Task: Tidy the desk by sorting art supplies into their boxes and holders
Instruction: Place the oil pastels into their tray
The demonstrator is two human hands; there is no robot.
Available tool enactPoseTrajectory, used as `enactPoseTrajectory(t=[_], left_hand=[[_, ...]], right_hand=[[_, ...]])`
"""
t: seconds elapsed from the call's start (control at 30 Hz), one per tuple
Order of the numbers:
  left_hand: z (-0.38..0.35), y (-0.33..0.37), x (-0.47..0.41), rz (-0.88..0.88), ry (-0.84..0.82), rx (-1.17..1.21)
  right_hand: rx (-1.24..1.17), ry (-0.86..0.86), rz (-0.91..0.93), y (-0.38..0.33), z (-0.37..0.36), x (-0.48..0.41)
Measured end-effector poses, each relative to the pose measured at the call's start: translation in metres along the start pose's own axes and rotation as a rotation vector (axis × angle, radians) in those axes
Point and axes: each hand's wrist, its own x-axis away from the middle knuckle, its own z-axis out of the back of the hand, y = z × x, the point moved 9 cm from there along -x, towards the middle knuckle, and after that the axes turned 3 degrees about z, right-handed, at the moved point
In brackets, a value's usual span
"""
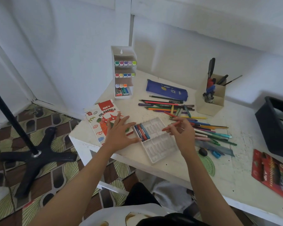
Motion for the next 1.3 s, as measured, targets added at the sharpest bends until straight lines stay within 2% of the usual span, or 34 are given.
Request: enactPoseTrajectory(t=[0.17,0.27,0.4,0.53,0.63,0.73,0.8,0.93,1.03,1.13,1.23,1.3], left_hand=[[0.000,0.000,0.000,-0.003,-0.001,-0.004],[0.000,0.000,-0.001,-0.013,0.008,-0.006],[0.001,0.000,-0.001,-0.016,0.020,0.005],[0.000,0.000,-0.001,-0.017,0.022,-0.008],[0.001,0.000,-0.001,-0.013,0.014,0.003],[0.000,0.001,-0.001,-0.016,0.014,0.007],[0.000,0.000,-0.002,-0.019,0.018,0.003],[0.000,0.000,-0.002,-0.019,0.019,-0.009],[0.000,0.000,-0.002,-0.004,0.011,-0.023],[-0.001,-0.001,-0.002,0.000,0.012,-0.018],[-0.002,-0.001,-0.002,-0.002,0.003,-0.003],[-0.002,-0.001,-0.002,-0.001,-0.006,-0.002]], right_hand=[[0.032,-0.004,0.030,0.003,-0.025,0.005],[0.151,-0.027,0.092,0.002,-0.040,0.006],[0.422,-0.204,0.281,-0.007,-0.070,0.013],[0.583,-0.282,0.312,0.003,-0.082,0.018],[0.594,-0.257,0.391,-0.002,-0.081,0.022],[0.503,-0.181,0.324,0.004,-0.075,0.013],[0.506,-0.205,0.276,0.011,-0.078,0.009],[0.608,-0.261,0.303,0.016,-0.087,0.008],[0.705,-0.266,0.405,0.008,-0.092,0.013],[0.915,-0.292,0.469,0.002,-0.090,0.010],[0.987,-0.194,0.481,-0.003,-0.068,0.001],[0.958,-0.072,0.353,0.004,-0.040,-0.007]])
